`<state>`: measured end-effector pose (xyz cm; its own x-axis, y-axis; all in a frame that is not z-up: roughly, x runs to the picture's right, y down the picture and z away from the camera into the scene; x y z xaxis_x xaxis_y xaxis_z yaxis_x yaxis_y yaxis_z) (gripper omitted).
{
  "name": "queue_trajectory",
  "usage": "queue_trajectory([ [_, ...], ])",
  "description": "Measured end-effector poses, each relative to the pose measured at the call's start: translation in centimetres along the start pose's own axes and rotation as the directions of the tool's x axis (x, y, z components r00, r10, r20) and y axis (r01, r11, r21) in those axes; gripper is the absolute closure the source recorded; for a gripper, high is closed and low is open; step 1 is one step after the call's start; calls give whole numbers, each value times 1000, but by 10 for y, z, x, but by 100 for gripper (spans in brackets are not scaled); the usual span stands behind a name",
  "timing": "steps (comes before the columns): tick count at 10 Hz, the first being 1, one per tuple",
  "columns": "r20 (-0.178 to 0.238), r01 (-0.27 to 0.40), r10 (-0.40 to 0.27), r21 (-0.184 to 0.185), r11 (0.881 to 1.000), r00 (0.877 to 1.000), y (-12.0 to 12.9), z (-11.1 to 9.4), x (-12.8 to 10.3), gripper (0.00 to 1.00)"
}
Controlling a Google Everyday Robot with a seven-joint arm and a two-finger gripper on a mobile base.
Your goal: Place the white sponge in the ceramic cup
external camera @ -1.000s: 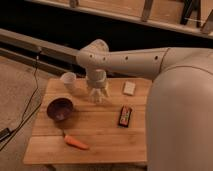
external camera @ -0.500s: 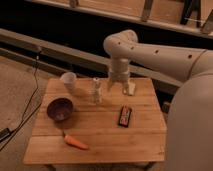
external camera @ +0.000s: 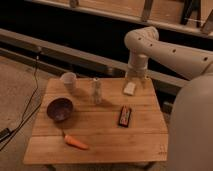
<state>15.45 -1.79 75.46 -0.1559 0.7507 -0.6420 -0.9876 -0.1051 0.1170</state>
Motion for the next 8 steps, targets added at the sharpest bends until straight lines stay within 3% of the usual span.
queue_trajectory([
  [3, 28, 9, -9, -14, 1000, 1000, 15, 18, -37, 35],
  [8, 62, -63, 65, -20, 998, 996, 28, 67, -88, 35],
])
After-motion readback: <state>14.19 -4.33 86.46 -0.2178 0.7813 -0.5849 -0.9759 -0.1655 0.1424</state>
